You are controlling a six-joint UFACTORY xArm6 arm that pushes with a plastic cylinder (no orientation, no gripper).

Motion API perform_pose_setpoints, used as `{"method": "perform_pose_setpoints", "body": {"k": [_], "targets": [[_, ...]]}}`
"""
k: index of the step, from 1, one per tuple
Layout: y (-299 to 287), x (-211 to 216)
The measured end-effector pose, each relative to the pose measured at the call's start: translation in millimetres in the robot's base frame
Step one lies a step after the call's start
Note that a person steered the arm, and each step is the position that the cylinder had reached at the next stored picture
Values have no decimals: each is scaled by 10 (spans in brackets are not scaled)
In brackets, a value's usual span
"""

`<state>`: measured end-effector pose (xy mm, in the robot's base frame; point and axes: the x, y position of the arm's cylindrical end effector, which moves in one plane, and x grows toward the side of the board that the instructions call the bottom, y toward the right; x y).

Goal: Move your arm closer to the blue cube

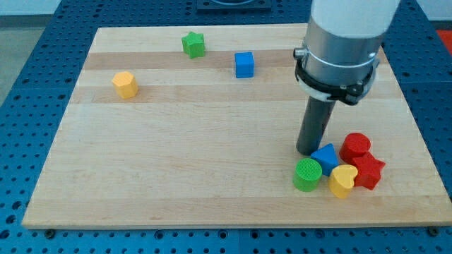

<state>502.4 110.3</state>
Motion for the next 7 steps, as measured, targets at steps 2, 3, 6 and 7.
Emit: {"method": "perform_pose_setpoints", "body": {"k": [2, 3, 6, 7], "targets": [[112, -783], [112, -1405], [-202, -2291], [-817, -2465]]}}
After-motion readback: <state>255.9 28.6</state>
